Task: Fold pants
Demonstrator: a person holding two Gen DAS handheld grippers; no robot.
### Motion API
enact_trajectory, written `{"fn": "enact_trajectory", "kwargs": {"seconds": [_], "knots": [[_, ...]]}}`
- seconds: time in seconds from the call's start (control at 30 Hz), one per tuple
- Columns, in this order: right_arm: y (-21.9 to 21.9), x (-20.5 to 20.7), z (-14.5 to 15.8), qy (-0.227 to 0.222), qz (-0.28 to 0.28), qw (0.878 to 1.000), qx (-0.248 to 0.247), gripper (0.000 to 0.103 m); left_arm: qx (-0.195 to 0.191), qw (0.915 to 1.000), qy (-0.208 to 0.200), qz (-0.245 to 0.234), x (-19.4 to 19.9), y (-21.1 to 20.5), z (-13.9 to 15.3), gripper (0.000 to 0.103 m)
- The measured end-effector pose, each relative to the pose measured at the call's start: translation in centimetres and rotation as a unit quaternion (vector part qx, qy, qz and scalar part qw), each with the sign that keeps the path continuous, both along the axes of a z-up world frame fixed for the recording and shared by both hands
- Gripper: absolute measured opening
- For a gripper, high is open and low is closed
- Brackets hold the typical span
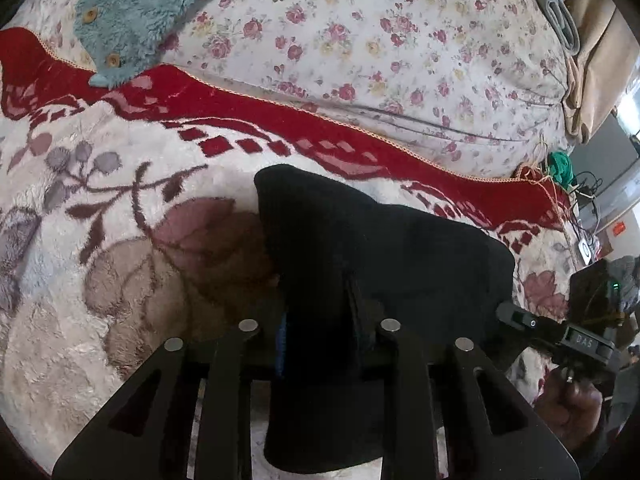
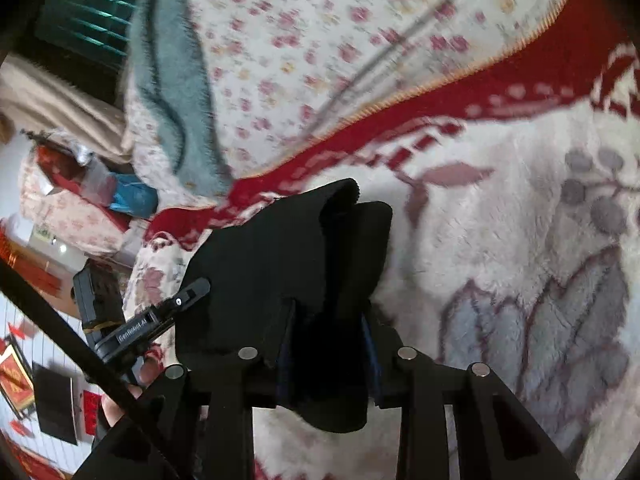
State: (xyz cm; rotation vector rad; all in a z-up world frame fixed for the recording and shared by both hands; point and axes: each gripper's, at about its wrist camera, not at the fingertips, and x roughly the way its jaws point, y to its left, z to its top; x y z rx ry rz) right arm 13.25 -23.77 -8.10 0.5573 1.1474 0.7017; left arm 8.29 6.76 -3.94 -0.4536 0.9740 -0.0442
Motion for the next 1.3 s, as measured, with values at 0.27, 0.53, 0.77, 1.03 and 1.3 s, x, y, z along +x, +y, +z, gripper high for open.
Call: {"fn": "enact_trajectory", "kwargs": {"seconds": [0.27, 0.53, 0.77, 1.03, 1.3], "knots": [[-0.8, -1.0, 0.9, -0.022, -0.041, 0.999, -0.001, 0.048, 0.044, 0.9985, -0.008, 0.033, -0.8, -0.2, -0.3, 0.062], [1.8, -10.2, 9.0, -0.315, -0.024, 0.933, -0.173, 0.048, 0.214, 0.9699, -0.116, 0.008, -6.6, -5.1, 3.2, 0.087], [3.7, -15.2, 7.3, -0.308, -0.003, 0.920, -0.240, 0.048, 0.264, 0.9571, -0.119, 0.003, -11.0, -7.8, 2.4, 0.089], [4.6, -14.5, 6.0, -0.298, -0.004, 0.918, -0.263, 0.048, 0.265, 0.9584, -0.104, 0.020, -11.0, -7.9, 2.0, 0.089], [5.2, -14.7, 5.8, -0.302, 0.006, 0.915, -0.266, 0.048, 0.245, 0.9648, -0.093, 0.015, -10.8, -8.1, 1.6, 0.089]]}}
